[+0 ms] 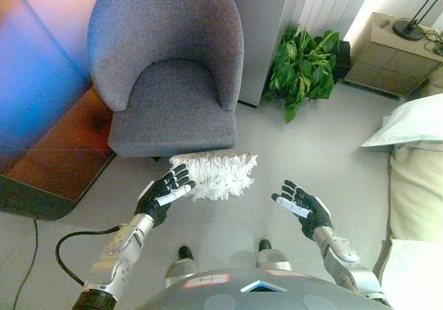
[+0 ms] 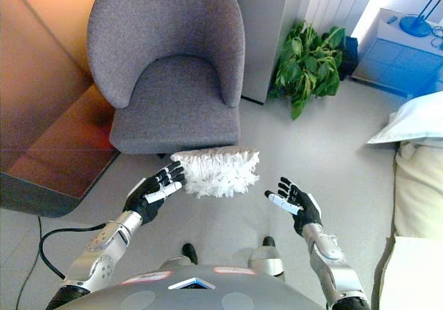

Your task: Pick up the pillow and put it on the sofa.

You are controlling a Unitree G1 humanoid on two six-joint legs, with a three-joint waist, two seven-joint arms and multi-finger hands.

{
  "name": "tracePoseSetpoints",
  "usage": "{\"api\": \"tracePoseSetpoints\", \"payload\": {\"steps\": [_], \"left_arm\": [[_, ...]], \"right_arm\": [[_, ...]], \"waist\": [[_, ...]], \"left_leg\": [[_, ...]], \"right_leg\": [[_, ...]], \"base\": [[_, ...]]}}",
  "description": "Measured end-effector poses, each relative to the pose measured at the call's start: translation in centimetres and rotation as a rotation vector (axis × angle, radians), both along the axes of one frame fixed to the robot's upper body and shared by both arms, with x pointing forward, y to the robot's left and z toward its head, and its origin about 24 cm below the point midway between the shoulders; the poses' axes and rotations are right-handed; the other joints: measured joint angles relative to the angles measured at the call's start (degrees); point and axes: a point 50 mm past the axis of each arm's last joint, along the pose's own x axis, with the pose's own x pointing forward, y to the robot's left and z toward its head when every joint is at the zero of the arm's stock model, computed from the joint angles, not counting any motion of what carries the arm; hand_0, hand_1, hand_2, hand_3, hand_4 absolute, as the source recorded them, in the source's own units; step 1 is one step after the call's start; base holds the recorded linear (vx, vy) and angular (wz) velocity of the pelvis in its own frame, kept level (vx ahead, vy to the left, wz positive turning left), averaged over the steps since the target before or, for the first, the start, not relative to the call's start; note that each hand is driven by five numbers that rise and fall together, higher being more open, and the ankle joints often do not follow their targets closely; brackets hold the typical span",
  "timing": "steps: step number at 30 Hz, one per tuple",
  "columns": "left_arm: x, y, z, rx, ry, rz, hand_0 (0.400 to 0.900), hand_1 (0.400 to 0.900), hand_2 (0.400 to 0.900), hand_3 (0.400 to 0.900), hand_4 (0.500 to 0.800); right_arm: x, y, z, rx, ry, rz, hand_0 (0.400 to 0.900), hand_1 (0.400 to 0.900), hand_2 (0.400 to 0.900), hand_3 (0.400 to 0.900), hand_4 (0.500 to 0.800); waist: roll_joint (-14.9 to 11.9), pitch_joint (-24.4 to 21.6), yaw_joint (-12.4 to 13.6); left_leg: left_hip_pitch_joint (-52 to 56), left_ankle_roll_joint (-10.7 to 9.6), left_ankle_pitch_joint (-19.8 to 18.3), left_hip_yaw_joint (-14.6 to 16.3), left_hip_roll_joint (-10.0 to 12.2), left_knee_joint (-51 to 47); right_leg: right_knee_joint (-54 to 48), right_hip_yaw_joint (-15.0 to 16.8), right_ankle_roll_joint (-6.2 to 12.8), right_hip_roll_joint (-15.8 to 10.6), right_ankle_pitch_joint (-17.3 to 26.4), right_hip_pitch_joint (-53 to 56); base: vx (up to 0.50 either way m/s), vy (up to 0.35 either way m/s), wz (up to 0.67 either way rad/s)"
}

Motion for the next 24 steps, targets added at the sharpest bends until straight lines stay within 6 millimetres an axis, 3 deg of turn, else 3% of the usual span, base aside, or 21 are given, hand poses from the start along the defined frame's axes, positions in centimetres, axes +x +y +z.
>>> {"api": "tracePoseSetpoints", "payload": {"steps": [24], "left_arm": [[-0.49, 0.03, -0.45, 0.019, 0.043, 0.028, 0.900, 0.900, 0.900, 0.900, 0.800]], "right_arm": [[0.10, 0.01, 0.25, -0.081, -0.004, 0.041, 0.900, 0.900, 0.900, 0.900, 0.800]], "waist": [[0.03, -0.05, 0.06]], "left_leg": [[0.05, 0.00, 0.00, 0.06, 0.11, 0.00]], "right_leg": [[-0.01, 0.06, 0.00, 0.05, 0.00, 0.00]], "base": [[0.00, -0.001, 0.00]]}}
